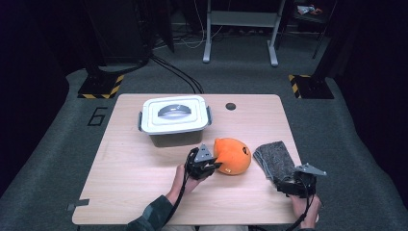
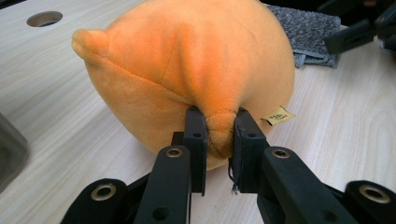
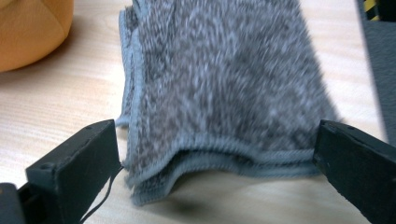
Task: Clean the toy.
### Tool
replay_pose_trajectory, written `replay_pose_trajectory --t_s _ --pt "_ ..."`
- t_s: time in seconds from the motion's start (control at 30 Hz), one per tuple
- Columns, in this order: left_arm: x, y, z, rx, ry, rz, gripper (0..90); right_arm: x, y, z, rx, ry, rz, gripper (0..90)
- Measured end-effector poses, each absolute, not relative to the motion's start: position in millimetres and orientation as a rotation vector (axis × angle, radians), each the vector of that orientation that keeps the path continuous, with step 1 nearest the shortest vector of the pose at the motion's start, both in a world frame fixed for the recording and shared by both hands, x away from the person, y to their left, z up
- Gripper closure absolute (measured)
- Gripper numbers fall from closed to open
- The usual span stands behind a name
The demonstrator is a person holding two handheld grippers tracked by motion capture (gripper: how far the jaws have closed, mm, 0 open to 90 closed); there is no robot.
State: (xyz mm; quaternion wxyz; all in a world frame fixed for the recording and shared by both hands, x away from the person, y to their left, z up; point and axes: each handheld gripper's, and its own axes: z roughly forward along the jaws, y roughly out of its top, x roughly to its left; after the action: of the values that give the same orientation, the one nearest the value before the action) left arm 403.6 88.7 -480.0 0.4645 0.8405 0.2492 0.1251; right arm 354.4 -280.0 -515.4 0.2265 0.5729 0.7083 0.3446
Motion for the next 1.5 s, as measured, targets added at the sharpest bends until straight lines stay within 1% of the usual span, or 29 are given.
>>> replay_pose_trajectory --t_s 0.2,0.37,0.43,0.47,0.53,0.57,0.73,0.9,1.07,1.2,1.37,1.5 --pt "404 90 -479 2.071 0.608 0.292 77.9 378 -268 -489 1.516 2.017 0.875 0.0" --pt "404 90 -481 2.068 0.605 0.287 77.3 407 -255 -487 1.541 2.072 0.799 0.5" --pt "405 90 -481 2.071 0.608 0.295 77.1 415 -252 -490 1.529 2.084 0.782 8.8" --pt "405 91 -481 2.071 0.610 0.293 77.0 417 -252 -491 1.538 2.088 0.770 9.3" --pt "404 90 -481 2.070 0.610 0.288 76.9 424 -252 -494 1.549 2.095 0.770 15.4" --pt "404 90 -481 2.071 0.607 0.288 76.9 428 -252 -496 1.568 2.096 0.762 14.7" --pt "404 90 -480 2.075 0.609 0.288 76.6 435 -252 -502 1.607 2.098 0.759 17.9" --pt "405 89 -480 2.072 0.605 0.290 76.5 437 -252 -506 1.614 2.109 0.736 24.6" --pt "404 87 -480 2.079 0.598 0.289 76.5 435 -253 -508 1.616 2.094 0.751 34.1" --pt "404 87 -480 2.085 0.598 0.296 76.4 432 -252 -507 1.624 2.087 0.756 45.3" --pt "404 88 -480 2.087 0.615 0.291 76.0 431 -250 -507 1.596 2.095 0.779 61.7" --pt "404 87 -481 2.079 0.620 0.303 75.9 429 -250 -507 1.609 2.084 0.805 70.0"
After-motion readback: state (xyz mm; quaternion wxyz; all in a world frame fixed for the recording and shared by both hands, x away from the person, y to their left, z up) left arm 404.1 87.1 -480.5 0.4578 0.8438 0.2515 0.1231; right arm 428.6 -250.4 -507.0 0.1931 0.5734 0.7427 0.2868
